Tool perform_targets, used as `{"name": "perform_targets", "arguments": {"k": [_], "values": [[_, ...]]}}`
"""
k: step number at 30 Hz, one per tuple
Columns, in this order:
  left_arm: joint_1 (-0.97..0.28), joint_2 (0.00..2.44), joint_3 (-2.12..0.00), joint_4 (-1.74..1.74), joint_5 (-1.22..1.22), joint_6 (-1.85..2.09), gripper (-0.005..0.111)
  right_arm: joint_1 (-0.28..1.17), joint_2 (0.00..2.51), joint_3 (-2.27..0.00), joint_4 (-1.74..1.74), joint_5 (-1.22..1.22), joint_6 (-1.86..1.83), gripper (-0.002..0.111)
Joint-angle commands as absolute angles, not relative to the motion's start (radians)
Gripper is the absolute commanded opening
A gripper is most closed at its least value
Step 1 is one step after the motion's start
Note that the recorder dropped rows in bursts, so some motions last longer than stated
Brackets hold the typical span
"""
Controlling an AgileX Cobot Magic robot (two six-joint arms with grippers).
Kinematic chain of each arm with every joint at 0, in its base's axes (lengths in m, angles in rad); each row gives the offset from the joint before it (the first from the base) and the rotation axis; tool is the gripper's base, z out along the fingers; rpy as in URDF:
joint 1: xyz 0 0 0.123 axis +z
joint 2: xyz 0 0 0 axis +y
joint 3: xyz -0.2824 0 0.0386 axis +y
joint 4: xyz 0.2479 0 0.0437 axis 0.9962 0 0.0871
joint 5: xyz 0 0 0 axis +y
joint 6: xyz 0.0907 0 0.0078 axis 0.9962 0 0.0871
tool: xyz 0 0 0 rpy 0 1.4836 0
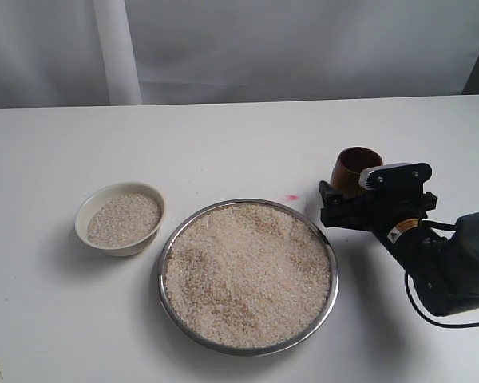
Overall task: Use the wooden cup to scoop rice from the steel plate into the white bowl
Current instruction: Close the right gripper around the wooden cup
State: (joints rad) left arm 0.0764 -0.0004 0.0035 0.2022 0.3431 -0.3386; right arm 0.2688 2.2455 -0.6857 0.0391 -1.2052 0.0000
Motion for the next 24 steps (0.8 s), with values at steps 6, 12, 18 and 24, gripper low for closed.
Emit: {"name": "perform_targets", "arguments": {"k": [6, 12, 18, 24], "values": [[0.070, 0.000, 0.000, 0.196, 0.337, -0.340, 0.000, 0.268, 2.307, -0.756, 0.086, -1.221, -0.028, 0.094], [0.070, 0.000, 0.000, 0.196, 0.337, -0.340, 0.000, 0.268, 2.322, -0.782, 0.090, -1.221, -0.030, 0.094], [0.070, 0.000, 0.000, 0.196, 0.337, -0.340, 0.000, 0.268, 2.322, -0.804, 0.090, -1.221, -0.030, 0.093], [0.070, 0.000, 0.000, 0.196, 0.337, -0.340, 0.000, 0.268, 2.322, -0.804, 0.090, -1.221, -0.030, 0.089]]}}
